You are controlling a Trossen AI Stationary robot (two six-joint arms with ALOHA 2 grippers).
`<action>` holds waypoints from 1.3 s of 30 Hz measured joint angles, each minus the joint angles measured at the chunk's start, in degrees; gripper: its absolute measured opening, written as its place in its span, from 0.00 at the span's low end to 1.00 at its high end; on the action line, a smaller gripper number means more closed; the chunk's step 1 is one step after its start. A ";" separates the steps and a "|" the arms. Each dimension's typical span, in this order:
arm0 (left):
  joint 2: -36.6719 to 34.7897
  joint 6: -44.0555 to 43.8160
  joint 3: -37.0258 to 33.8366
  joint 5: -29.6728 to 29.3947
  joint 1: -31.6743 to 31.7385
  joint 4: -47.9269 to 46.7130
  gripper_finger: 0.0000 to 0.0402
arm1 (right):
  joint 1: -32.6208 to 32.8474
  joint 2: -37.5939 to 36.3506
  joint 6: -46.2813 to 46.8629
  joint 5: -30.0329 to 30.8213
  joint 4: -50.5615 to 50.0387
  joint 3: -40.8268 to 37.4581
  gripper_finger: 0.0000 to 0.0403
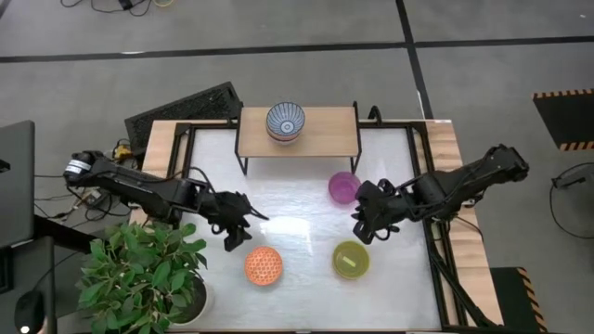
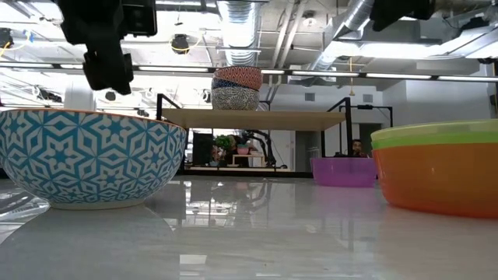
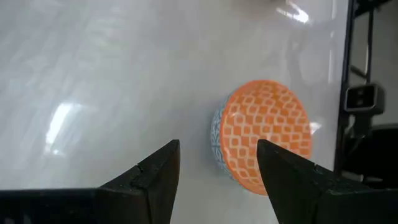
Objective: Place and stack bowls onto a shelf
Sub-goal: Stack the orange patterned bowl on top of the blue patterned bowl on the shelf
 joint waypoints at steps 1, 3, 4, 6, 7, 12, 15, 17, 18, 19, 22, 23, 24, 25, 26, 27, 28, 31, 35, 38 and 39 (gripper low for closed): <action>0.78 0.37 0.00 0.13 -0.36 0.53 0.49 | 0.28 0.54 0.91 -0.04 0.08 0.00 0.33; 2.18 1.05 0.00 0.74 -1.00 1.67 0.49 | 0.86 1.52 2.22 -0.20 0.07 0.00 0.33; 2.90 1.37 0.02 0.91 -1.38 1.89 0.49 | 1.14 2.01 2.75 -0.22 0.17 0.00 0.33; 4.42 1.39 0.02 0.70 -1.94 1.62 0.49 | 1.52 3.06 4.19 -0.28 0.16 0.00 0.33; 5.23 1.29 0.02 0.50 -2.26 1.66 0.49 | 1.79 3.67 4.94 -0.31 0.18 0.00 0.33; 10.23 0.89 0.00 0.29 -3.84 3.39 0.49 | 3.57 6.31 7.51 -0.41 0.14 0.00 0.33; 12.78 0.00 0.00 0.29 -4.55 6.16 0.49 | 4.52 7.50 8.64 -0.46 0.17 0.00 0.33; 14.36 -0.59 0.00 0.26 -5.16 7.42 0.49 | 5.20 7.95 9.49 -0.49 0.15 0.00 0.33; 15.13 -0.72 0.00 0.20 -5.38 7.96 0.49 | 5.43 8.13 9.60 -0.48 0.40 0.00 0.33; 15.87 -0.81 0.02 -0.20 -5.60 8.09 0.49 | 5.55 8.30 9.62 -0.48 0.86 0.00 0.33; 18.09 -1.17 0.00 -0.82 -6.25 7.50 0.49 | 5.85 8.48 9.78 -0.48 1.90 0.00 0.33; 18.70 -1.23 0.00 -0.85 -6.45 7.61 0.49 | 5.87 8.46 10.04 -0.48 2.10 0.00 0.33; 19.20 -1.56 0.00 -0.93 -6.61 7.66 0.49 | 5.87 8.44 10.12 -0.48 2.42 0.00 0.33; 19.69 -2.08 0.00 -1.02 -6.68 7.64 0.49 | 5.87 8.44 10.14 -0.48 2.69 0.00 0.33; 20.11 -2.64 0.00 -1.07 -6.82 7.71 0.47 | 5.87 8.46 10.13 -0.48 2.79 0.00 0.33; 20.52 -2.96 0.00 -1.11 -6.89 7.82 0.46 | 5.87 8.46 10.16 -0.48 2.82 0.00 0.33; 20.64 -3.28 0.00 -1.11 -6.89 7.75 0.43 | 5.87 8.45 10.41 -0.48 2.81 0.00 0.33; 20.64 -3.72 0.00 -1.45 -6.89 7.70 0.32 | 5.85 8.45 10.91 -0.48 2.72 0.00 0.33; 20.58 -4.46 0.00 -3.08 -6.89 7.58 0.10 | 5.85 8.44 10.95 0.08 2.78 0.00 0.33; 20.58 -5.54 -0.09 -4.24 -6.85 6.97 0.03 | 5.85 8.44 10.96 1.81 2.75 0.00 0.33; 20.58 -5.81 -0.09 -4.67 -6.75 7.19 0.03 | 5.85 8.44 11.00 2.50 2.77 0.00 0.33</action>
